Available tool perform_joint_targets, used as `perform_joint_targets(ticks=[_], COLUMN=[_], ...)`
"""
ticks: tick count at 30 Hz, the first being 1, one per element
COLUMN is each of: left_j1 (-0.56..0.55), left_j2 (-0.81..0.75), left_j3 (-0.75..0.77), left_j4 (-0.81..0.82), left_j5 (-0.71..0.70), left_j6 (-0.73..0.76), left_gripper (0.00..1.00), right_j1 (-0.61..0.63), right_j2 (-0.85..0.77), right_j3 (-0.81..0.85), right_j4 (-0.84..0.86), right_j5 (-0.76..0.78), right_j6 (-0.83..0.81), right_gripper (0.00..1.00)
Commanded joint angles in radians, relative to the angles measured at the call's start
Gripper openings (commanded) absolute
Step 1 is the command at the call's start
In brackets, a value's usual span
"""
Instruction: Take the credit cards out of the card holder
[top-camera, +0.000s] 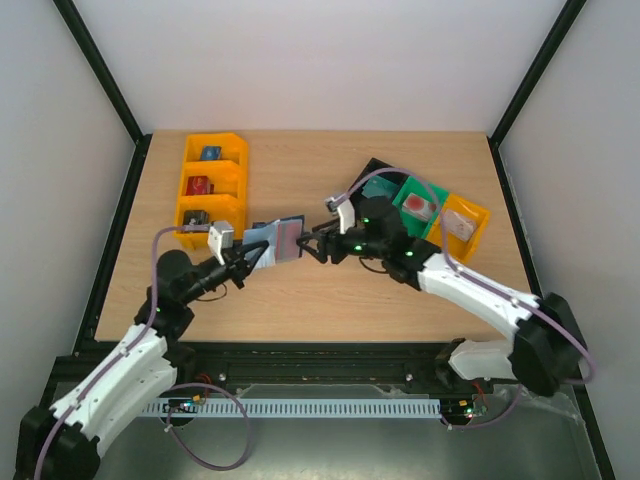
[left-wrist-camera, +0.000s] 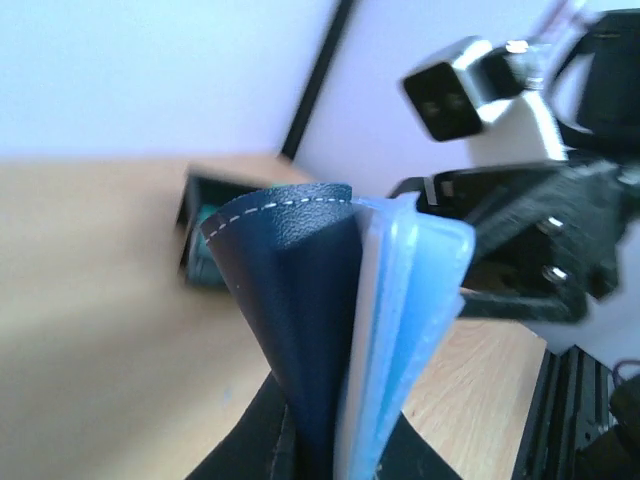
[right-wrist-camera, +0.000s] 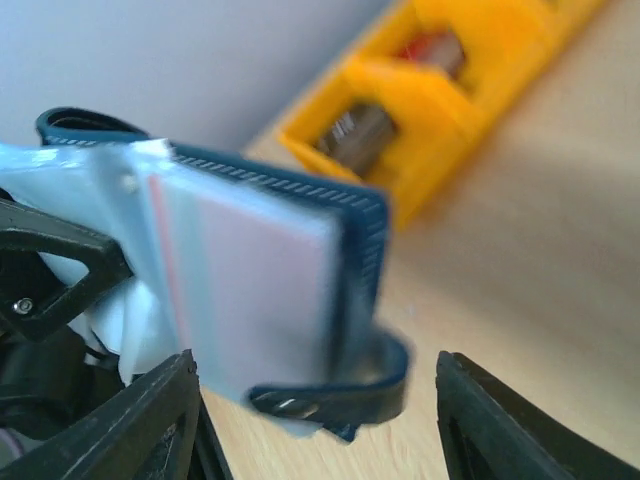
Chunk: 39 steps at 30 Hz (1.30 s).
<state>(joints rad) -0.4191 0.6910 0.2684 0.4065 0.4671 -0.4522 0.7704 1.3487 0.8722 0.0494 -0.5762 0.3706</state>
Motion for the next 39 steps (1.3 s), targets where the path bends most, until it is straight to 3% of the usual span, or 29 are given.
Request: perform_joint_targets(ticks=[1, 5, 9, 16, 29, 34, 39], left_j1=[0.015, 0.018, 0.026, 0.032, 0.037, 0.065, 0.072], left_j2=[-0.117, -0.158, -0.172, -0.175, -0.198, -0.207, -0.217], left_j3=[0.122, 0.189, 0.188, 0.186, 0.166, 0.156, 0.149], left_j4=[-0.026, -0.004, 0.087, 0.142, 0.189, 0.207, 0.217], left_j5=[0.24, 0.288, 0.307, 0.315, 0.341, 0.288, 0.286], left_j6=[0.353, 0.341, 0.208, 0.172, 0.133, 0.087, 0.085], left_gripper=[0.02, 0.02, 0.02, 0.02, 0.02, 0.02, 0.02], right_j1=[-0.022, -0.022, -0.022, -0.007, 0.101, 0.1, 0.075], right_j2=[-0.152, -0.238, -0.266, -0.235, -0.146, -0.216, -0.327], right_j3=[-0.041, -0.027, -0.042, -0.031, 0.058, 0.074, 0.047], right_j4=[0.119, 0.136, 0.224, 0.286, 0.337, 0.225, 0.07], right_j5=[-0.129, -0.162, -0.195, -0.225, -0.146, -0.221, -0.132], right_j6=[-0.092, -0.108, -0.072, -0.021, -0.108, -0.218, -0.332], right_gripper=[0.65, 0.67, 0.7, 0.69, 0.66, 0.73, 0.77])
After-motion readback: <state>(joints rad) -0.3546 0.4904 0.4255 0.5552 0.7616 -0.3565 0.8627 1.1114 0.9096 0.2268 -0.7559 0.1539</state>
